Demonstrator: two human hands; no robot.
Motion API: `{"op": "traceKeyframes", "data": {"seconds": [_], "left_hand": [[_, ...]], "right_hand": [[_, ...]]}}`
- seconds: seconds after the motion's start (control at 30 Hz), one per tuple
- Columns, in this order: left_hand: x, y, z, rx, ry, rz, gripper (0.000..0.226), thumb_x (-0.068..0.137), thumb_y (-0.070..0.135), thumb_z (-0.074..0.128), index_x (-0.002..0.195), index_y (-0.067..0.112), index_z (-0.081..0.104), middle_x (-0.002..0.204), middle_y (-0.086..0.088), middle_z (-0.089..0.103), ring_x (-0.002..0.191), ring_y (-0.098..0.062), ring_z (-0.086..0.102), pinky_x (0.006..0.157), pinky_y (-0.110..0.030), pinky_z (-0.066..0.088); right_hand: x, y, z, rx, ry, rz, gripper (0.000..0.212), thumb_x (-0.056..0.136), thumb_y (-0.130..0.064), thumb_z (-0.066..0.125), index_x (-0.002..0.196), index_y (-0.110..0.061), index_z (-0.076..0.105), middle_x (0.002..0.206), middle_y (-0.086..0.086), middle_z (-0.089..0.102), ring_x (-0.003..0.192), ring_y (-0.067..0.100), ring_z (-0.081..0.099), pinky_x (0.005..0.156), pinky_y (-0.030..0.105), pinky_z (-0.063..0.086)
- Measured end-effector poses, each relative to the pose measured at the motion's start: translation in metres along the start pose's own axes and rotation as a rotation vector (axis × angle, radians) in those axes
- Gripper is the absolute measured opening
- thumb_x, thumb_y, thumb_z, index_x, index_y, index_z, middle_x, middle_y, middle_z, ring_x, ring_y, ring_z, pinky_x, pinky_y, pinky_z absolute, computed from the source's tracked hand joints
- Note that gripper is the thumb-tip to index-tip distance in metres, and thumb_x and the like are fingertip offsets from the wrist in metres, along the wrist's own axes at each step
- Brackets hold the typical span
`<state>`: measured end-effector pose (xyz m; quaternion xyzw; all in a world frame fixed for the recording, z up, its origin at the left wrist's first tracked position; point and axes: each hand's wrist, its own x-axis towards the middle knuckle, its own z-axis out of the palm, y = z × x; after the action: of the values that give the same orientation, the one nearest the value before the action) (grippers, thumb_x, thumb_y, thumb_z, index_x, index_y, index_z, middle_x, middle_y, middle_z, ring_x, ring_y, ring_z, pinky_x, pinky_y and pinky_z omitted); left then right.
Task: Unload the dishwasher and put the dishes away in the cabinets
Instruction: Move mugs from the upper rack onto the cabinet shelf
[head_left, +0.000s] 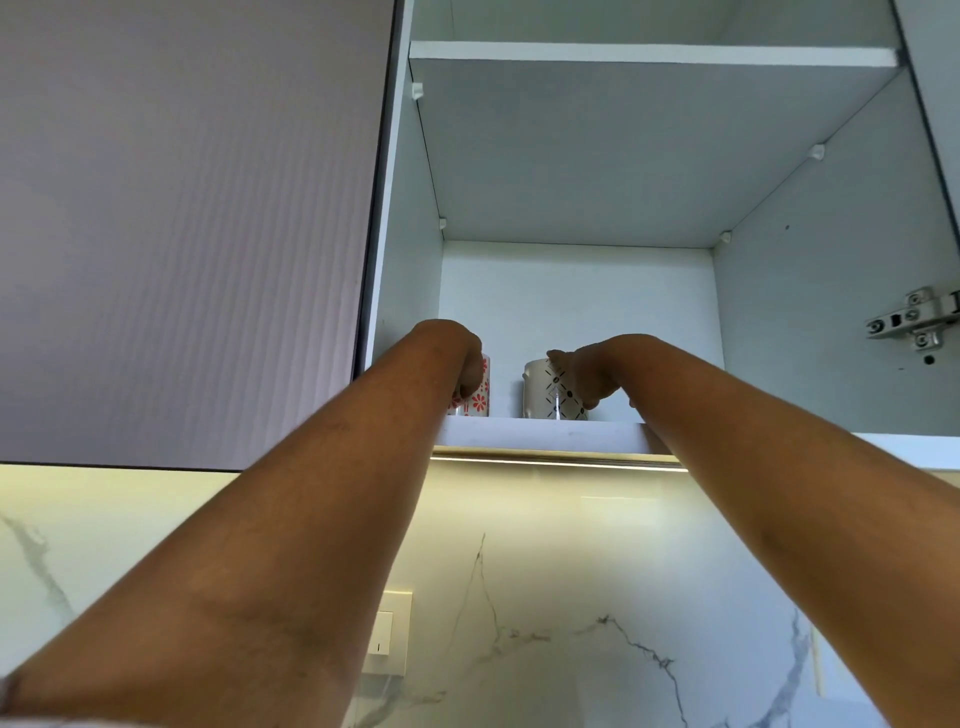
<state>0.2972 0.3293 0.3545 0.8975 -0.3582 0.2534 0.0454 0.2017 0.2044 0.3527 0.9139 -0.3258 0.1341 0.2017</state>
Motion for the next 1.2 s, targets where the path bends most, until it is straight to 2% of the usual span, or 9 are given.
{"op": "traceKeyframes", "data": {"seconds": [0.1,0.17,0.37,0.5,0.7,0.83,0.97,1.07,1.2], "left_hand": [[-0.002,0.001,-0.001,-0.04,0.022,-0.01,0.042,0.088,0.017,0.06,0.128,0.004,0.053,0.121,-0.013,0.06,0.085,-0.025,0.058,0.081,-0.032,0.05],[-0.002,-0.002,-0.002,-0.127,0.042,-0.003,0.048,0.086,0.014,0.062,0.13,0.006,0.045,0.121,-0.015,0.058,0.091,-0.027,0.06,0.084,-0.035,0.052],[0.002,-0.001,-0.001,-0.326,0.065,0.077,0.078,0.083,0.012,0.068,0.144,0.03,0.023,0.135,-0.017,0.043,0.107,-0.034,0.058,0.091,-0.045,0.053],[0.005,0.0,0.003,-0.233,0.094,0.121,0.059,0.089,0.013,0.062,0.142,0.02,0.037,0.136,-0.014,0.048,0.116,-0.032,0.055,0.092,-0.037,0.049],[0.003,-0.006,0.005,-0.027,0.167,0.122,0.047,0.09,0.012,0.058,0.135,0.018,0.046,0.127,-0.011,0.056,0.11,-0.027,0.059,0.083,-0.031,0.045],[0.002,-0.005,0.006,0.045,0.162,0.112,0.056,0.089,0.016,0.061,0.141,0.019,0.041,0.131,-0.012,0.051,0.114,-0.029,0.056,0.089,-0.035,0.046],[0.002,-0.002,0.007,-0.149,0.148,0.115,0.078,0.083,0.002,0.066,0.145,0.027,0.025,0.134,-0.016,0.047,0.109,-0.032,0.057,0.085,-0.037,0.05],[0.001,-0.002,0.008,-0.202,0.107,0.124,0.074,0.081,-0.006,0.063,0.138,0.028,0.029,0.126,-0.017,0.051,0.098,-0.03,0.059,0.086,-0.039,0.053],[-0.002,0.0,0.006,-0.153,-0.007,0.125,0.071,0.085,-0.008,0.058,0.143,0.021,0.03,0.136,-0.016,0.044,0.115,-0.031,0.052,0.084,-0.032,0.044]], "right_hand": [[-0.011,-0.002,-0.001,-0.026,0.007,-0.027,0.083,0.093,-0.004,0.049,0.15,-0.011,-0.011,0.149,0.016,0.034,0.129,0.033,0.042,0.101,0.037,0.037],[-0.018,0.0,-0.002,-0.022,0.022,-0.024,0.078,0.095,-0.003,0.046,0.151,-0.009,-0.008,0.15,0.014,0.032,0.132,0.031,0.039,0.094,0.033,0.039],[-0.029,0.0,-0.005,-0.086,0.091,-0.023,0.062,0.096,-0.004,0.042,0.151,-0.011,0.014,0.15,0.011,0.032,0.132,0.029,0.04,0.095,0.034,0.04],[-0.03,-0.001,-0.006,-0.112,0.09,-0.024,0.063,0.097,-0.006,0.042,0.151,-0.009,0.012,0.151,0.011,0.03,0.134,0.028,0.038,0.096,0.034,0.039],[-0.028,-0.004,-0.005,-0.039,0.076,-0.01,0.076,0.095,-0.01,0.05,0.152,-0.017,0.0,0.152,0.012,0.023,0.136,0.031,0.034,0.1,0.036,0.039],[-0.026,-0.004,-0.004,-0.022,0.104,-0.001,0.074,0.094,-0.012,0.051,0.152,-0.023,0.007,0.149,0.011,0.018,0.132,0.034,0.037,0.095,0.036,0.044],[-0.025,-0.004,-0.005,-0.067,0.148,-0.007,0.061,0.095,-0.009,0.042,0.151,-0.015,0.018,0.146,0.014,0.029,0.128,0.031,0.042,0.093,0.035,0.045],[-0.024,-0.003,-0.005,-0.045,0.159,-0.02,0.069,0.093,-0.004,0.044,0.152,-0.021,0.012,0.147,0.013,0.03,0.13,0.031,0.041,0.091,0.035,0.045],[-0.027,-0.004,-0.006,-0.019,0.122,-0.011,0.07,0.093,-0.003,0.05,0.151,-0.018,0.014,0.151,0.01,0.028,0.134,0.028,0.037,0.101,0.035,0.038]]}}
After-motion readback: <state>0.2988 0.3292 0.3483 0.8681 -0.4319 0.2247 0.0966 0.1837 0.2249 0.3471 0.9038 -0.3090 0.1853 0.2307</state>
